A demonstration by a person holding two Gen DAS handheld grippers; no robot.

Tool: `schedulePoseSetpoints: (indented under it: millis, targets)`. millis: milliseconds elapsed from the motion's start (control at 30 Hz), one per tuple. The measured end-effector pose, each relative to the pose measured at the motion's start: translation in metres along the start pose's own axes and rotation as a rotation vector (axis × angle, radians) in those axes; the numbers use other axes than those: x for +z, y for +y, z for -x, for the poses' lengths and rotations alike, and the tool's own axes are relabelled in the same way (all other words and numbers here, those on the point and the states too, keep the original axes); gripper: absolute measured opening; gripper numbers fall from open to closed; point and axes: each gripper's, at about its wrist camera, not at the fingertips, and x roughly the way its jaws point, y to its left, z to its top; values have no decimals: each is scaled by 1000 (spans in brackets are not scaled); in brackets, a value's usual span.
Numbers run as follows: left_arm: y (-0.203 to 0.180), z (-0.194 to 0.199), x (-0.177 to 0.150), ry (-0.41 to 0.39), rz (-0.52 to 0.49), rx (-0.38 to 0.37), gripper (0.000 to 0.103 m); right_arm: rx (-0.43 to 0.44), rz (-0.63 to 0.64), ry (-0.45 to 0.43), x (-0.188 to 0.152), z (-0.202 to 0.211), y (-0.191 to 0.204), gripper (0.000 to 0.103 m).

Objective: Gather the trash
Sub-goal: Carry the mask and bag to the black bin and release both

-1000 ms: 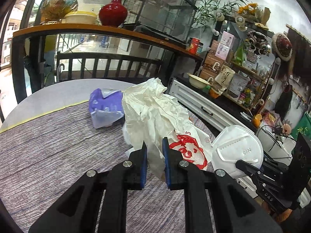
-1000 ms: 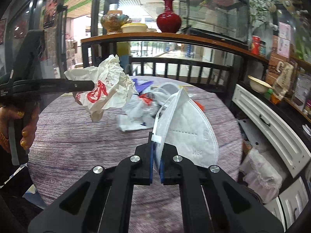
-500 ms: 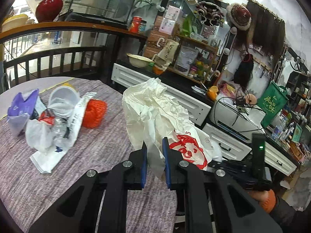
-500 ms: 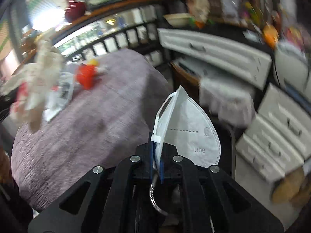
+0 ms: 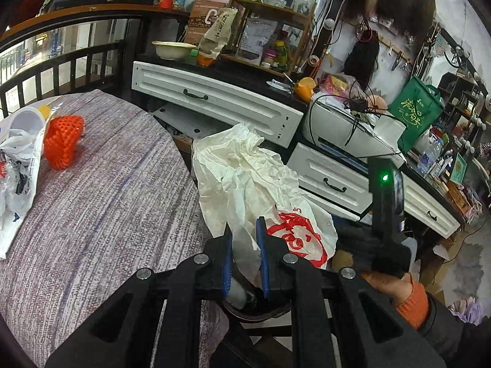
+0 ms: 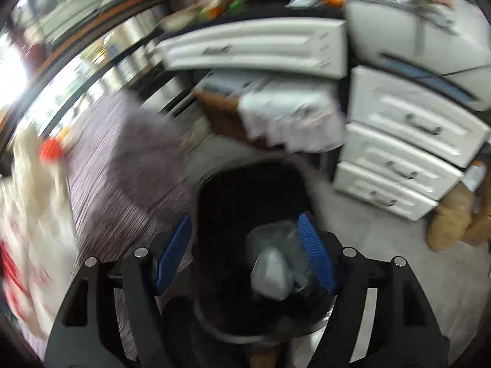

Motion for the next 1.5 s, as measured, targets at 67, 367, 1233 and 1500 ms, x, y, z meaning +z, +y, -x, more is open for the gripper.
schedulePoseSetpoints:
  millis: [67, 367, 1233, 1500]
  targets:
    - [-6, -10, -1, 26, -12, -5, 15, -33, -31, -73, 5, 15, -7, 73]
    - [-37, -63, -11, 148, -60, -2, 15, -126, -177, -369, 25, 73, -49, 83]
    - [-72, -70, -13, 64, -200, 87, 97, -92, -143, -503, 16, 100, -44, 96]
    - [-53, -36, -2, 40, -142, 83, 98, -76, -129, -461, 17, 90, -39, 97]
